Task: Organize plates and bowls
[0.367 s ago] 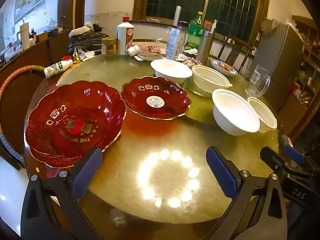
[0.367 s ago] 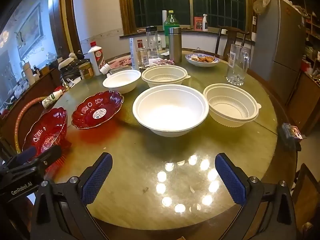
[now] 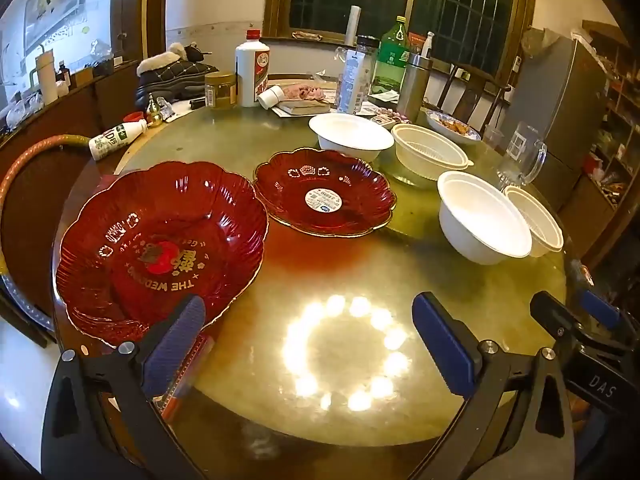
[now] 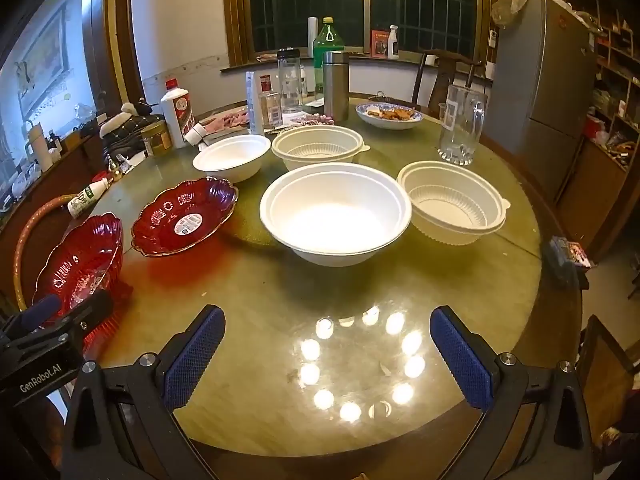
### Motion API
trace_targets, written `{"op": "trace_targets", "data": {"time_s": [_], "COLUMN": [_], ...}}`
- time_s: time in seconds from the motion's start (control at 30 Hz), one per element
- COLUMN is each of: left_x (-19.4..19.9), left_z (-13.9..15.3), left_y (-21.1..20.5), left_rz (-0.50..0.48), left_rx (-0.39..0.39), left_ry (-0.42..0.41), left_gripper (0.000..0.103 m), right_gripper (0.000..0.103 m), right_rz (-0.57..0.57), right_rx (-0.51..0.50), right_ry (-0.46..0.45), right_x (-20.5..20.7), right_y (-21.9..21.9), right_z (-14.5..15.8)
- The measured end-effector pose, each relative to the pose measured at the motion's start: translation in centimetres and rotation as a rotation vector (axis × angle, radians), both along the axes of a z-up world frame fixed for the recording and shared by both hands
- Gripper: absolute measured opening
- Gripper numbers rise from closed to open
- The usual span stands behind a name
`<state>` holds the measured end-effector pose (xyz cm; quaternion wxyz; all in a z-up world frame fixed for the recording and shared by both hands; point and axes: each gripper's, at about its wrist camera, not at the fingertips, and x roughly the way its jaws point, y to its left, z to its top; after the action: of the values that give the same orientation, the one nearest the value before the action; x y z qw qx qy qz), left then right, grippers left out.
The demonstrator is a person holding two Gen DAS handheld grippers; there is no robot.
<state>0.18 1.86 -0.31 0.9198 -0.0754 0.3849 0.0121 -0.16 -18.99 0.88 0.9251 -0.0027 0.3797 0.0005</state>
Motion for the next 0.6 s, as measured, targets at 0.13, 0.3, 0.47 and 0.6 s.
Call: {"op": "trace_targets", "data": {"time_s": [0.13, 0.3, 0.47, 0.6], "left_x": [0.3, 0.8, 1.4, 1.9], "left_z": [-0.1, 0.1, 0.0, -0.2], "left_y": [0.0, -0.4, -1.0, -1.5], "left_rz": [0.006, 0.029, 0.042, 0.041], "left_rx": [0.000, 0.020, 0.044, 0.058], "left_ry": [0.001, -0.011, -0.003, 0.006], "left_gripper": [0.103, 0.103, 0.103, 0.103], "right_gripper": [0.103, 0.103, 0.103, 0.103], "right_rz": [0.012, 0.029, 0.050, 0.055], "right_rx": [-0.004, -0.006, 0.006, 0.013], "right_ry": [0.002, 0.001, 0.008, 0.014], "right_x": [0.3, 1.2, 2.3, 2.9], "right_y": [0.1, -0.1, -0.2, -0.4], "right_z": [-0.2, -0.1, -0.5, -0.9]}}
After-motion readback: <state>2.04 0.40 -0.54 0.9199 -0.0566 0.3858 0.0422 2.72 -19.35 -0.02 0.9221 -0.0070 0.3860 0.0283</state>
